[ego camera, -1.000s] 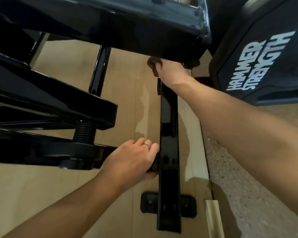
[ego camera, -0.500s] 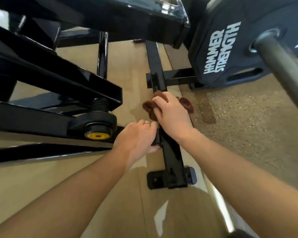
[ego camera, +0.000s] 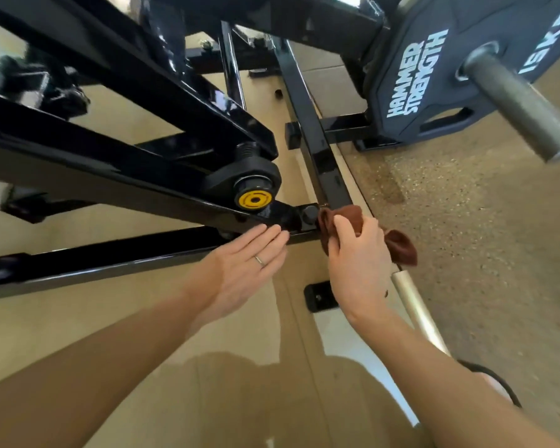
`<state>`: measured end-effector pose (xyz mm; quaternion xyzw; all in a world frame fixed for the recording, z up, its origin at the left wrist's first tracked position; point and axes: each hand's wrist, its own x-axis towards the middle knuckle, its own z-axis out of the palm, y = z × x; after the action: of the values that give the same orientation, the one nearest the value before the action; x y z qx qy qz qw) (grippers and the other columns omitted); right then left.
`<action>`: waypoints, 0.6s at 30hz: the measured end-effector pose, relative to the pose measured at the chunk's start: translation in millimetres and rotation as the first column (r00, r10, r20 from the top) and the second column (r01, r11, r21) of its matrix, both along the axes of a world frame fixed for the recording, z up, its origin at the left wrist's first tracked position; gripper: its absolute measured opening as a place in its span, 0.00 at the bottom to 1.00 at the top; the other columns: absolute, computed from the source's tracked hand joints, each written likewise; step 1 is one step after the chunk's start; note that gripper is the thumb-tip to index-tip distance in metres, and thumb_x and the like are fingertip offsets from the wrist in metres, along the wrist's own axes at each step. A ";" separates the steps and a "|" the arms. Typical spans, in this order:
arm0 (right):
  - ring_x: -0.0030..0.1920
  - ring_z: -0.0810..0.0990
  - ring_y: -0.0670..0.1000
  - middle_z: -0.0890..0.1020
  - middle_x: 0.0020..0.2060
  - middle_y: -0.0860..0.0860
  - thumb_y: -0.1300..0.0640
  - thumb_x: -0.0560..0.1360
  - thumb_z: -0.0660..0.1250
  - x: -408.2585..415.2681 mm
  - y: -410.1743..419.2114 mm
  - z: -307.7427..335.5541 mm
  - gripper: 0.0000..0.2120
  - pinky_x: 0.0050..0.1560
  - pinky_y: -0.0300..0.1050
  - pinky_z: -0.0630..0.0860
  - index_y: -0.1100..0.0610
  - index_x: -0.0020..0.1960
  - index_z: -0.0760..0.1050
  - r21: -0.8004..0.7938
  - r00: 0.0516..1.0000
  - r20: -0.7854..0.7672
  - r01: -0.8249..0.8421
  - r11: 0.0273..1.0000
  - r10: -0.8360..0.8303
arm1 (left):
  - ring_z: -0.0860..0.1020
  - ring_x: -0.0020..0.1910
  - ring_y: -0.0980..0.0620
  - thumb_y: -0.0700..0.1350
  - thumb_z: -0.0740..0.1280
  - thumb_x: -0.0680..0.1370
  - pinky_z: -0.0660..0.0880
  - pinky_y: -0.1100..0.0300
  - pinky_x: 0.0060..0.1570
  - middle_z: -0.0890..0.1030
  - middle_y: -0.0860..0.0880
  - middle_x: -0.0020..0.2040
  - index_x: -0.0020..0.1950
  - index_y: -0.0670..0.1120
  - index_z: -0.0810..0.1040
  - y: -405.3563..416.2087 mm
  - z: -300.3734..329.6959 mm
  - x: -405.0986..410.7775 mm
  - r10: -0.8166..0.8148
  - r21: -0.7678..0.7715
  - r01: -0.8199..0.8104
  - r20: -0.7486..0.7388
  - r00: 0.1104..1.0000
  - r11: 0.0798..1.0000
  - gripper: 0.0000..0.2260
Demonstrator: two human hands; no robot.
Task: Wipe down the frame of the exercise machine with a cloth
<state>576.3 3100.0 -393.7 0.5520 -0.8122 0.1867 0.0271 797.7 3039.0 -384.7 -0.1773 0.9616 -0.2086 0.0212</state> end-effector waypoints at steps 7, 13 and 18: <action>0.53 0.75 0.60 0.75 0.53 0.58 0.56 0.82 0.65 12.1 -6.8 0.4 0.09 0.51 0.54 0.74 0.55 0.61 0.77 -0.080 1.000 0.030 -0.001 0.997 0.003 | 0.81 0.58 0.41 0.44 0.73 0.71 0.75 0.48 0.61 0.83 0.41 0.60 0.65 0.40 0.81 -1.0 6.9 46.2 0.264 0.106 -0.249 -0.166 0.950 0.963 0.22; 0.54 0.75 0.56 0.71 0.57 0.56 0.50 0.85 0.58 32.2 -58.5 17.3 0.13 0.54 0.49 0.71 0.51 0.67 0.72 -0.048 0.876 0.390 0.327 0.944 -0.284 | 0.79 0.63 0.45 0.65 0.70 0.75 0.76 0.50 0.62 0.81 0.45 0.62 0.70 0.45 0.74 -14.6 10.6 54.4 0.691 0.268 -0.658 -0.045 0.721 0.704 0.31; 0.53 0.72 0.55 0.68 0.56 0.53 0.51 0.86 0.57 53.3 -59.5 26.3 0.14 0.55 0.45 0.64 0.50 0.69 0.72 -0.034 0.767 0.586 0.347 0.937 -0.262 | 0.79 0.56 0.46 0.66 0.67 0.77 0.78 0.51 0.59 0.82 0.48 0.52 0.60 0.49 0.79 -22.1 9.5 29.4 0.808 0.750 -0.432 -0.228 0.544 0.502 0.22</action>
<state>629.6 3040.5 -367.4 0.3273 -0.8459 0.3937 -0.1494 827.1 3016.8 -375.2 -0.5633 0.7916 0.2009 -0.1251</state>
